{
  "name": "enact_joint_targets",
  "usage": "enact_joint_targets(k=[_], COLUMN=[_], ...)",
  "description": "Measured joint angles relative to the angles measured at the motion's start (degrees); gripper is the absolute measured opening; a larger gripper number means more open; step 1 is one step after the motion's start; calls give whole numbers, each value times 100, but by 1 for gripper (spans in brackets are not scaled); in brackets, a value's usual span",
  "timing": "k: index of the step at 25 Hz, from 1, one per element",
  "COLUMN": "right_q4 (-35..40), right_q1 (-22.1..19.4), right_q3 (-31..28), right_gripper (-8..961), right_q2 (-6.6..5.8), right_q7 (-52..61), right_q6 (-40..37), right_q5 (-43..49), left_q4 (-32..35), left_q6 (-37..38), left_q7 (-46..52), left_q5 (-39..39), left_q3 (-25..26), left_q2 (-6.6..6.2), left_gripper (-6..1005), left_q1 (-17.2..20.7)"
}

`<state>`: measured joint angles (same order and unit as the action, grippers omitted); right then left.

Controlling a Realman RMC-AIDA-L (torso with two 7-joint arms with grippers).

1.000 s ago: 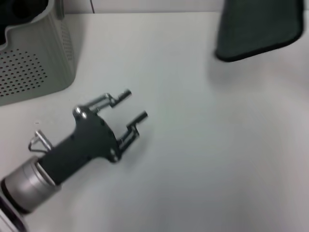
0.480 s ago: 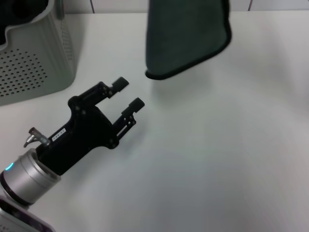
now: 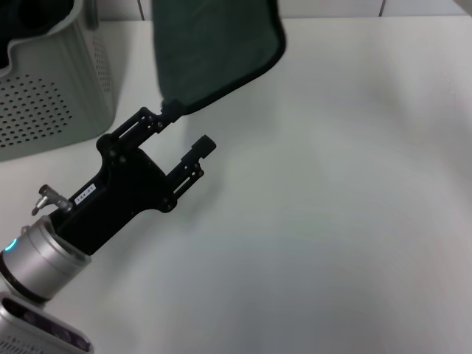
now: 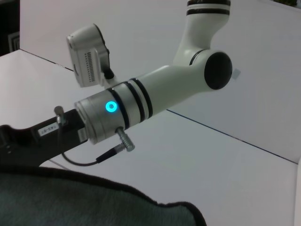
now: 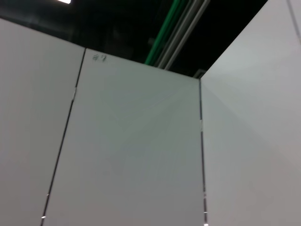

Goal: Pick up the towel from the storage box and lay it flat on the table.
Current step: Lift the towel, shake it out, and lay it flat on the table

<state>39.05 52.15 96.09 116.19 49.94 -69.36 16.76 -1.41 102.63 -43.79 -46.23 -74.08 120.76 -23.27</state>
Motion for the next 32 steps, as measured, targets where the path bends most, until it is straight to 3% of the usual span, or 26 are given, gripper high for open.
enact_joint_targets(k=[5, 15, 26, 32], right_q4=[-36, 29, 152, 163], right_q1=[182, 415, 542, 553], right_q3=[282, 1403, 1467, 1459], right_gripper=[0, 0, 0, 0], right_q2=[-1, 0, 0, 0], right_q7=[-169, -941, -1185, -1110], right_q6=[175, 352, 303, 336], right_q5=[-54, -1001, -2030, -2154], left_q4=[23, 23, 35, 40], left_q6=[14, -39, -103, 74], left_q7=[14, -7, -366, -779], left_q5=[68, 547, 1100, 1367], left_q3=[-1, -1, -1, -1], left_q2=[0, 0, 0, 0], left_gripper=[575, 574, 572, 571], left_q1=[-62, -127, -302, -295])
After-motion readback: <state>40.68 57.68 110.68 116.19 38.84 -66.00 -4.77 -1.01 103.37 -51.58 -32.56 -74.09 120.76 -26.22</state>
